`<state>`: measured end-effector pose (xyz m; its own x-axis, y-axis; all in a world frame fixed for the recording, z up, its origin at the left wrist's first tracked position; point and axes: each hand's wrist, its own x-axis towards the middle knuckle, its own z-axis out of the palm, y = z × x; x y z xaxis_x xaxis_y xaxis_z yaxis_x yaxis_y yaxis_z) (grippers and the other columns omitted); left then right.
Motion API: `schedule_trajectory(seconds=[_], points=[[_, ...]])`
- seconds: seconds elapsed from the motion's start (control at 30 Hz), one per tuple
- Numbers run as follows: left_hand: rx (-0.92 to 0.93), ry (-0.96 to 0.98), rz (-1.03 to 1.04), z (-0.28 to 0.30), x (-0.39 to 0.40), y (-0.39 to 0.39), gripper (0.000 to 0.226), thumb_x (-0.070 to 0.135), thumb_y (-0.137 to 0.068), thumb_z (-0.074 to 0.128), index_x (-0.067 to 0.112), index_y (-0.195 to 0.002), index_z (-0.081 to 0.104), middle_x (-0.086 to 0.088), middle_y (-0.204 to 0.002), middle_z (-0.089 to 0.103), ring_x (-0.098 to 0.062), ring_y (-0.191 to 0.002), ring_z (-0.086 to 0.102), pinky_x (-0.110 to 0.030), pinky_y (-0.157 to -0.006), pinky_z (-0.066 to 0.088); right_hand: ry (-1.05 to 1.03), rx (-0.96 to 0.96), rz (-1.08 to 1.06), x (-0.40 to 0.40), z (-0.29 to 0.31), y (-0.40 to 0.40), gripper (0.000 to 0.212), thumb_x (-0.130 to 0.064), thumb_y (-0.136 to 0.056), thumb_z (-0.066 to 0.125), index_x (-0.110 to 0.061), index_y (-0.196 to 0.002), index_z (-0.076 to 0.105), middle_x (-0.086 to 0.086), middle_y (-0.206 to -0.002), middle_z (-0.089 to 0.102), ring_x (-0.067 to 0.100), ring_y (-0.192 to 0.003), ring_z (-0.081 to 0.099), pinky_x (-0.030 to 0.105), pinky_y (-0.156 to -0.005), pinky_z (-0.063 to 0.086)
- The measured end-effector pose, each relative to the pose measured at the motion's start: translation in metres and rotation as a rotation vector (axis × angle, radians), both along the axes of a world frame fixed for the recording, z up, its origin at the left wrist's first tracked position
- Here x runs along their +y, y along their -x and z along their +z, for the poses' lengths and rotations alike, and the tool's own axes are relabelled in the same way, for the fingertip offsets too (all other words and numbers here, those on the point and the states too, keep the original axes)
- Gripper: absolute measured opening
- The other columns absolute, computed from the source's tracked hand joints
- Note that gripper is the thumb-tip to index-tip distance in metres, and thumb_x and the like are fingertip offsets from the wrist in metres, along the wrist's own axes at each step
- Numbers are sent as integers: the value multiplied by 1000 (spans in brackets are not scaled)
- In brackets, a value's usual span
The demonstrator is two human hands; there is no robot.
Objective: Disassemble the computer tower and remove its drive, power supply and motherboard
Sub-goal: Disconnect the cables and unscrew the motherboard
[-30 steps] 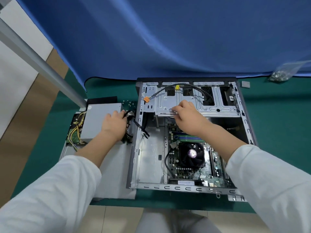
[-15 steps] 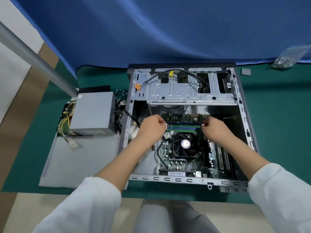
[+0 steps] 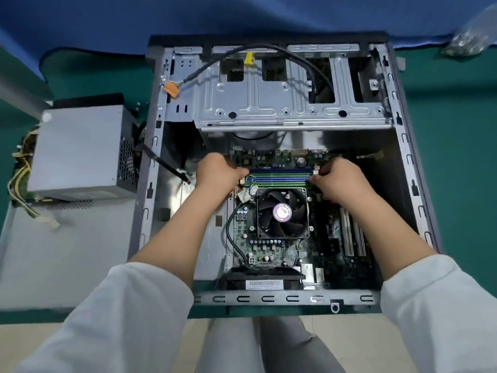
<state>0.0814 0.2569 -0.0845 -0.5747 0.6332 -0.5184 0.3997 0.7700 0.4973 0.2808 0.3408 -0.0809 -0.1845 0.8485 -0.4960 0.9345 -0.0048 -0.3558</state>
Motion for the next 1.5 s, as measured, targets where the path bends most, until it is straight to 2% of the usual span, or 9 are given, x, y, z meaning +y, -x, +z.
schedule_trajectory(seconds=[0.13,0.5,0.67,0.73,0.83,1.0,1.2,1.33,1.5], points=[[55,-37,-36,2,0,-3,24,27,-82,73,6,-93,72,-9,-89,68,-21,-81,59,-23,-67,38,-5,-22,26,2,1,4,18,-19,-84,64,-6,-74,55,5,-65,52,27,-69,54,27,-50,30],[-64,-25,16,8,-1,-1,14,17,-86,67,7,-94,73,-14,-90,71,-27,-89,67,-27,-74,50,-70,7,33,-1,5,7,12,-9,-77,59,-8,-89,57,11,-87,62,30,-77,55,29,-62,42],[-272,166,-106,19,-13,-3,19,10,-92,57,-3,-106,60,-22,-88,64,-31,-79,64,-39,-78,54,-194,-106,121,-9,11,6,25,-29,-87,58,-10,-103,55,13,-100,59,35,-91,58,34,-67,41],[-347,182,-118,26,-18,-3,12,6,-88,63,7,-98,57,-19,-87,60,-28,-71,59,-39,-74,56,-255,76,163,-15,18,14,30,-39,-89,56,-15,-107,55,7,-96,54,32,-93,57,33,-70,41],[-340,186,-170,30,-20,-1,26,7,-81,72,14,-99,55,-13,-84,62,-28,-73,61,-43,-78,58,-95,334,347,-30,27,32,35,-54,-84,52,-25,-101,62,-2,-95,53,18,-98,48,30,-83,39],[-347,199,-242,32,-22,-3,23,11,-76,77,12,-93,62,-8,-77,62,-22,-69,61,-39,-75,58,-90,206,495,-53,25,51,31,-66,-76,52,-37,-83,63,-8,-92,50,16,-100,38,38,-91,37],[-60,345,-393,33,-28,4,24,5,-85,64,4,-108,60,-15,-94,67,-31,-86,67,-43,-79,57,25,376,264,-56,27,54,15,-36,-79,64,-35,-64,62,-13,-90,55,18,-98,53,44,-87,47],[102,545,-489,40,-40,12,9,5,-86,57,5,-95,57,-9,-70,56,-22,-60,58,-27,-46,45,103,403,206,-55,30,55,13,-33,-79,65,-32,-66,66,-12,-90,54,20,-93,56,47,-83,50],[165,416,-517,28,-37,6,36,3,-84,55,9,-119,52,-9,-98,59,-27,-91,56,-27,-62,40,105,359,194,-52,29,56,11,-38,-78,66,-31,-70,63,-12,-95,57,24,-89,59,45,-86,49]])
